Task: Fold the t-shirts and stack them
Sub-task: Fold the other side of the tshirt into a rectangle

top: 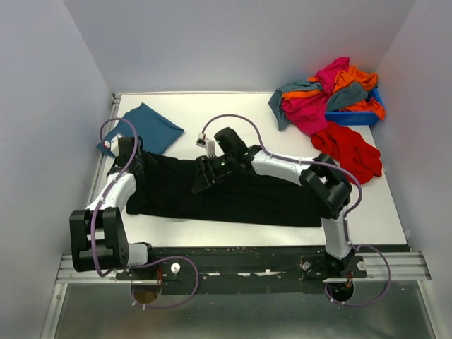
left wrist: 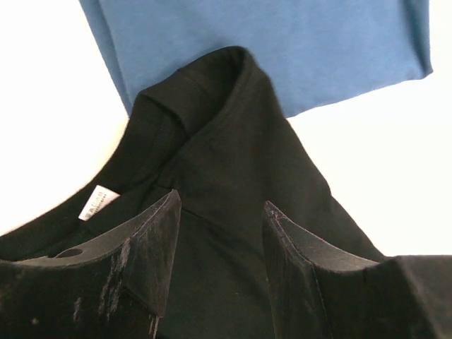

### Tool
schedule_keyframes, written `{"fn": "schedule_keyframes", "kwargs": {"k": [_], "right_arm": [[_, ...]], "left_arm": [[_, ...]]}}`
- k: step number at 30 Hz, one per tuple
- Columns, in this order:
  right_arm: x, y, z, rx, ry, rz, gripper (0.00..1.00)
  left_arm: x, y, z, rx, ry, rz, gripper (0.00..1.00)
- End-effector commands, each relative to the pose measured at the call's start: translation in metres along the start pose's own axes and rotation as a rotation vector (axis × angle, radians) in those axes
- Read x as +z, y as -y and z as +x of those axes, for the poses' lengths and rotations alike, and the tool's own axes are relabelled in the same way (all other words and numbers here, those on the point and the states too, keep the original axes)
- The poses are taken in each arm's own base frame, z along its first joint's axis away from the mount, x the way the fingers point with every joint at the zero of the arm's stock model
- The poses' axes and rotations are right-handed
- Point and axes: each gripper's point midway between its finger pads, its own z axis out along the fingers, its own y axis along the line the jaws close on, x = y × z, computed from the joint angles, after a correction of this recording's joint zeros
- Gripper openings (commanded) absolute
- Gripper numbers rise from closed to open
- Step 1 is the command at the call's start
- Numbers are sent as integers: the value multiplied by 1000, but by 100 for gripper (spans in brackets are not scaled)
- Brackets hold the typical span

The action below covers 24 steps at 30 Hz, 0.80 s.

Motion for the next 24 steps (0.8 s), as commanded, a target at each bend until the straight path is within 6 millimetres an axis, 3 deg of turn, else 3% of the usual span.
{"fn": "schedule_keyframes", "kwargs": {"k": [1, 5, 11, 17, 24], "right_arm": [[21, -10, -29, 31, 67, -61, 64], [38, -27, -39, 12, 122, -113, 65], [65, -39, -20, 4, 90, -138, 64], [86, -27, -5, 52, 81, -58, 64], [98, -9, -22, 19, 127, 26, 65]], "left_arm": [[-21, 16, -10, 2, 72, 40, 60], [-25, 27, 4, 10, 36, 84, 61], [-9, 24, 23, 24, -26, 75, 61], [8, 22, 29, 61, -72, 41, 61], [12, 16, 24, 60, -77, -20, 60]]}}
